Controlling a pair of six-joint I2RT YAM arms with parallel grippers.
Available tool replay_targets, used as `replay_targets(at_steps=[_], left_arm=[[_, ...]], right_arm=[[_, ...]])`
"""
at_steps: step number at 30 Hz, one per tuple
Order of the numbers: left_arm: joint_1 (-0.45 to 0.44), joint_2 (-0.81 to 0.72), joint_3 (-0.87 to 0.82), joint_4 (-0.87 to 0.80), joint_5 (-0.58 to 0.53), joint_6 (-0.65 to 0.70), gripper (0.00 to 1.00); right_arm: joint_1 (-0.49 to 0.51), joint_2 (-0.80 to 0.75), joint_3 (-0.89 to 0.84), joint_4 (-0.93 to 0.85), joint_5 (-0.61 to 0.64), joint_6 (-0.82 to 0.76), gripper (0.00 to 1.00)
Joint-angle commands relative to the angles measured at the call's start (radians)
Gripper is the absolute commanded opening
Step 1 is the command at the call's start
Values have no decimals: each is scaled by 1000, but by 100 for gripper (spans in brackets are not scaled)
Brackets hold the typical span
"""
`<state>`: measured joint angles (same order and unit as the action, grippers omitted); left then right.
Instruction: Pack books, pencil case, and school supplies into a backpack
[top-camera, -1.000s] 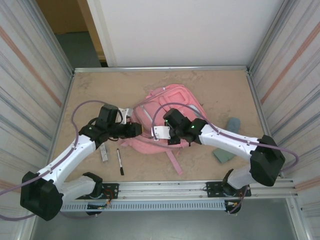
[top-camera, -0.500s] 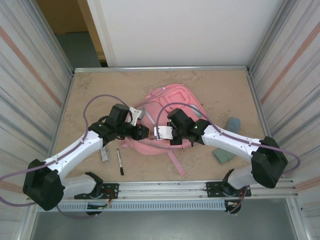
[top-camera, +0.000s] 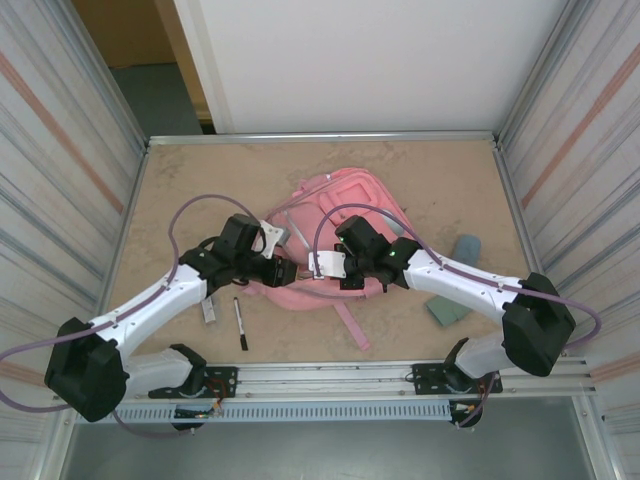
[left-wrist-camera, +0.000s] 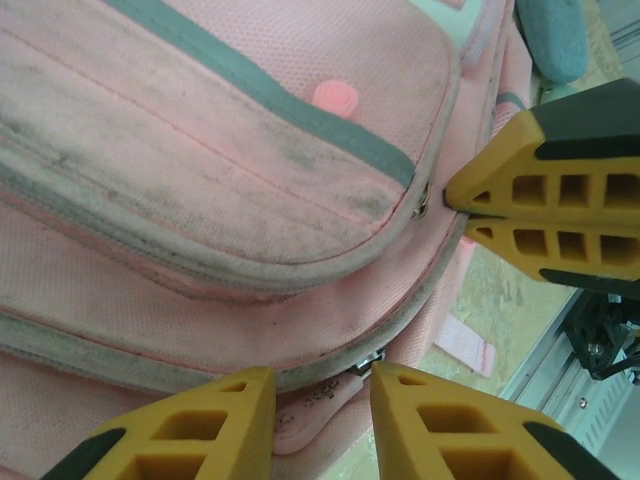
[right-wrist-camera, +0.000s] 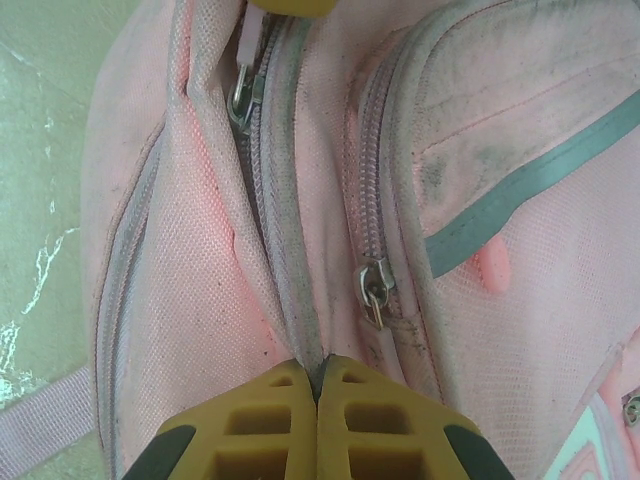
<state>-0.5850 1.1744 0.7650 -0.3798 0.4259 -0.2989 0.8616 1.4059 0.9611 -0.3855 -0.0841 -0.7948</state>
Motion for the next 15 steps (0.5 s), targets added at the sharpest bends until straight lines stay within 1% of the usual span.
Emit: replay_targets(at_steps=[1,3,6,10,15], left_arm=[[-10,-14,-13,-20,10,7,31],[-9,-14,-16,-23,0,7,31],[-11,-8,-14,-33,-16,-2,35],[-18,15,-9,-36,-4,-8,35],[-58,42,-8,-34,7,-23,34]], right_arm=[[-9,-11,30,40,-31,26,0],[-11,-12,24,45,-33,25,0],[-10,-8,33,33,-28,22,0],[-11,-11,23,47,-31,17,0],[-12,-16,20,54,-33,22,0]])
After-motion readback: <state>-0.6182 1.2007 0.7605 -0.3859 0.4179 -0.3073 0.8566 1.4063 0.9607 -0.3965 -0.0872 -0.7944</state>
